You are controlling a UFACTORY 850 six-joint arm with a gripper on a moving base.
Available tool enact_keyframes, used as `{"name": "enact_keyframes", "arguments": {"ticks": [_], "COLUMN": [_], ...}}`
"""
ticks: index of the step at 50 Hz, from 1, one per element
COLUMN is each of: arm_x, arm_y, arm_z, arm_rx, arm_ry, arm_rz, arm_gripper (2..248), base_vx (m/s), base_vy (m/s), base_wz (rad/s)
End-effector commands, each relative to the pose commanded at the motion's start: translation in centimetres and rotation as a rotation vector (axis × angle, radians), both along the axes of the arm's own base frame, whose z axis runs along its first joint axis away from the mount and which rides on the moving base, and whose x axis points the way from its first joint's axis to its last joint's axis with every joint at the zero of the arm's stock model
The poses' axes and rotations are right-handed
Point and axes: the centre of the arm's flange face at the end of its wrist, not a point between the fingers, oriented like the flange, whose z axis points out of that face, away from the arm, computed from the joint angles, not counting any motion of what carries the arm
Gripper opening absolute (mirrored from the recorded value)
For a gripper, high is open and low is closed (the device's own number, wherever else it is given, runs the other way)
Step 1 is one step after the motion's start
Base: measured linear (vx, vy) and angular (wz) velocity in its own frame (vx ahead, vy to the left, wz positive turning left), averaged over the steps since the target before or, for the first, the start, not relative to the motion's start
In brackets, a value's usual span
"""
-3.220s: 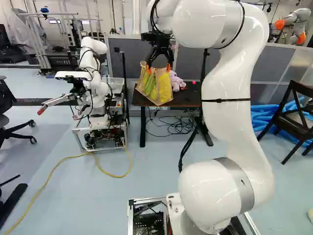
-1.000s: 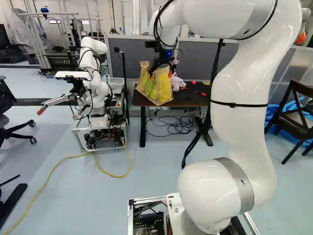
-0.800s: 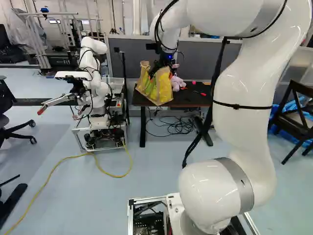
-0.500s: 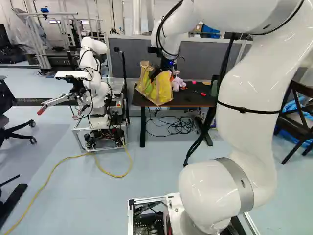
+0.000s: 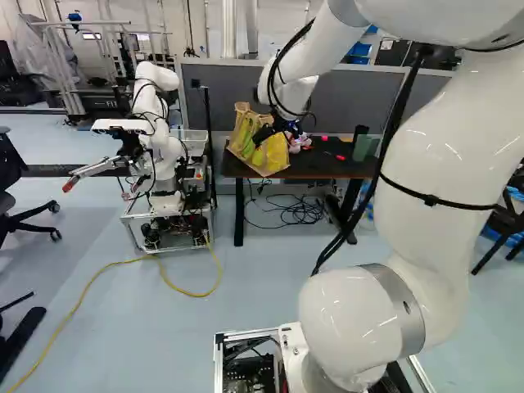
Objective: Pick up the bag on the ground and place it on the table
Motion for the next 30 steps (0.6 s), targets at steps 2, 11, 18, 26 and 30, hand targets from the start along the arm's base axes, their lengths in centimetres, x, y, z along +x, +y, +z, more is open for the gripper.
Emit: {"name": "enact_keyframes", "arguments": {"ticks": [2, 11, 18, 26, 30], "arm_x": [-0.5, -2.8, -4.7, -6.9, -8.0], "arm_y": [-0.1, -0.4, -0.7, -0.9, -1.0], "arm_z": [-0.4, -2.2, -3.6, -5.1, -5.8], "arm_rx": [0.002, 0.014, 0.024, 0.035, 0.041], "arm_ry": [-0.015, -0.083, -0.135, -0.191, -0.218], "arm_rz": [-0.005, -0.025, -0.040, -0.055, -0.062], "arm_gripper": [247, 247, 247, 247, 247], "base_vx": [0.000, 0.000, 0.000, 0.000, 0.000], "base_vy": [0.000, 0.000, 0.000, 0.000, 0.000], "base_wz": [0.000, 0.000, 0.000, 0.000, 0.000]}}
